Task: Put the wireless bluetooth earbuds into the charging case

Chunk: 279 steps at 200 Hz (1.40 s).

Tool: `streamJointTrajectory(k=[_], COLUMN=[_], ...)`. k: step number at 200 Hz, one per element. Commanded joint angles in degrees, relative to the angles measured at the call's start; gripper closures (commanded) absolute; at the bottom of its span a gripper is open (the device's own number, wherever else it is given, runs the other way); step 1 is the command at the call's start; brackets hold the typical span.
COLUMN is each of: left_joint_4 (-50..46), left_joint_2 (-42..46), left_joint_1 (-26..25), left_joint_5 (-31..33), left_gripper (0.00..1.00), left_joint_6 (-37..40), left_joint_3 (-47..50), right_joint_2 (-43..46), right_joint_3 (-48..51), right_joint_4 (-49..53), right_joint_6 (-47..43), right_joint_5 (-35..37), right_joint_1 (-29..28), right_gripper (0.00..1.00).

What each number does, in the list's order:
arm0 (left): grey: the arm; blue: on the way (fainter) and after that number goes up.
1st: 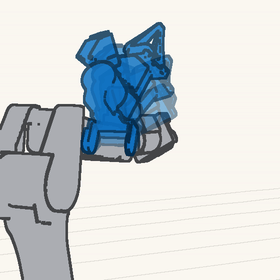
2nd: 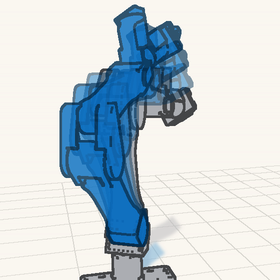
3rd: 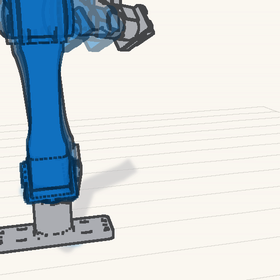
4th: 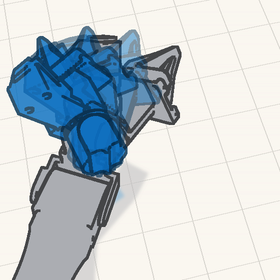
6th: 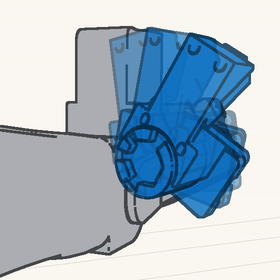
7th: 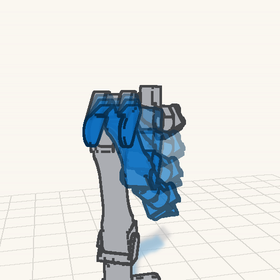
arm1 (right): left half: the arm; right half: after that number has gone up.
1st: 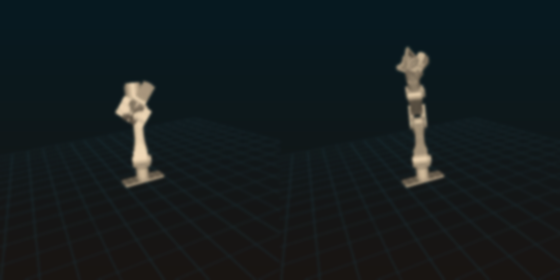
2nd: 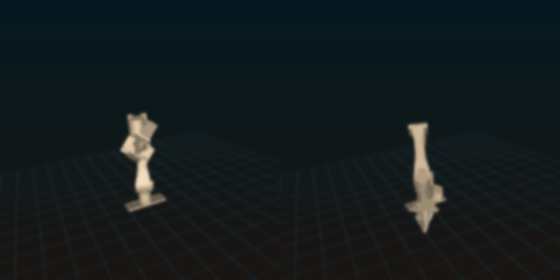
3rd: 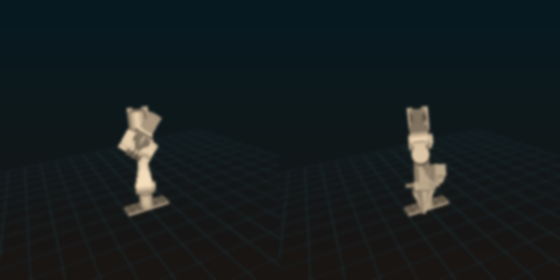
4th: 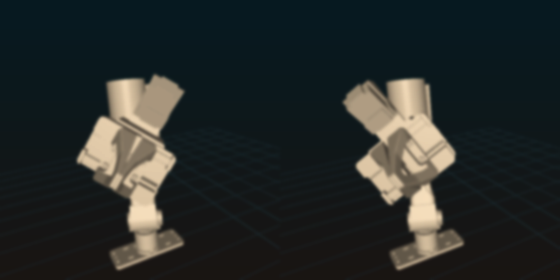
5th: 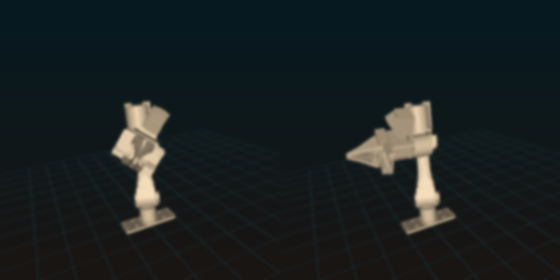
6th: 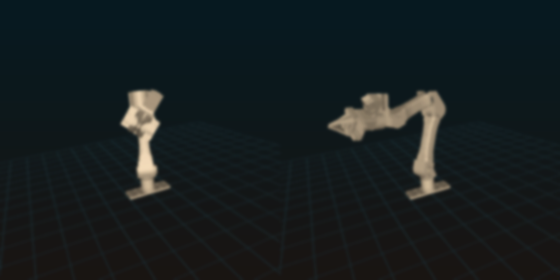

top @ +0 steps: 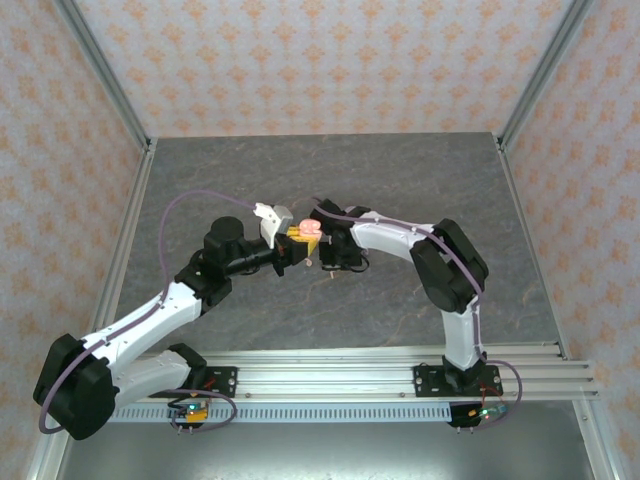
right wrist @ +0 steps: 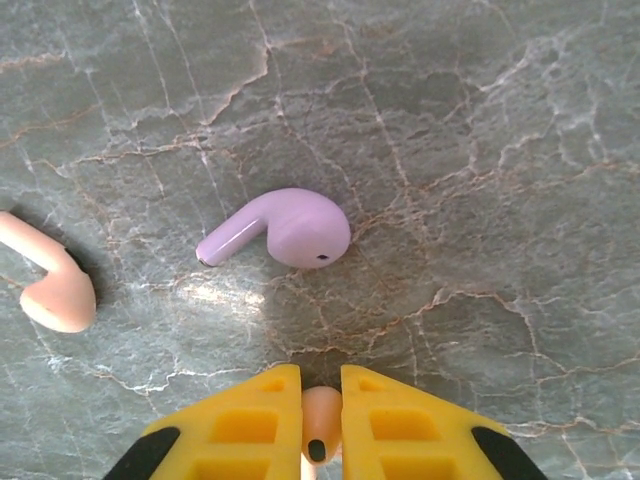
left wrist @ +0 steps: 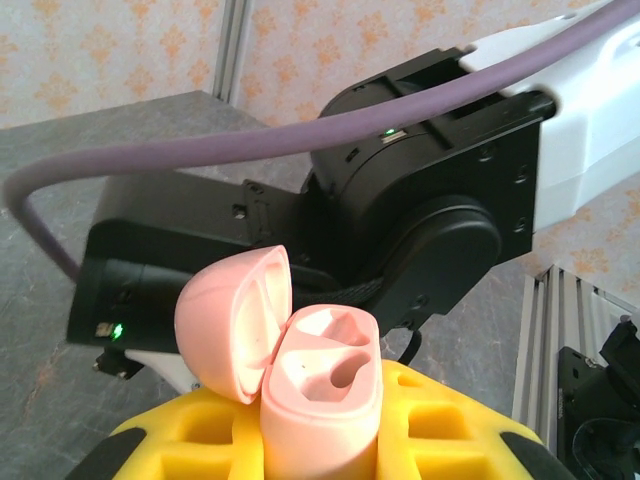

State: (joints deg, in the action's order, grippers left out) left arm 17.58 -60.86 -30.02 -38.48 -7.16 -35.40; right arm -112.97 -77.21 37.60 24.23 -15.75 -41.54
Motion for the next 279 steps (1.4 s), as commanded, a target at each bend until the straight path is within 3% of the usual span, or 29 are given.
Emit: streamJointTrajectory(k=[1,85,144,225,279], left_joint_4=[-0.8,3.63,14.29,20.45,20.94], left_joint_2=[0.22,-5.77,-9.7,-13.74,-15.82], left_joint_1=[-0.32,-0.39,-0.44,-0.5,-1.06], left_joint_5=[1.78,3.86,7.86,7.82,6.93], left_gripper=[0.94,0.94,0.94,0.94,0.94], left_joint_6=[1.05,-3.19,-6.86,-5.91,-6.64], left_joint_3=[-0.65,-0.48,2.49,3.54,2.29], right_joint_2=[2.57,14.46,23.22,36.35,40.18], right_joint_3=[4.17,17.2,24.12,25.96,24.28], right_joint_4=[-1.86,-17.53,-28.02,-36.18,-37.18], right_joint_6=[1.29,5.64,9.77,14.2,14.69], right_joint_5=[-2.09,-17.32,-24.01,-28.7,-30.99], right_joint_1=[2.31,12.96,18.35,19.14,19.06], right_gripper=[0.87,0.86,0.86,0.85,0.85])
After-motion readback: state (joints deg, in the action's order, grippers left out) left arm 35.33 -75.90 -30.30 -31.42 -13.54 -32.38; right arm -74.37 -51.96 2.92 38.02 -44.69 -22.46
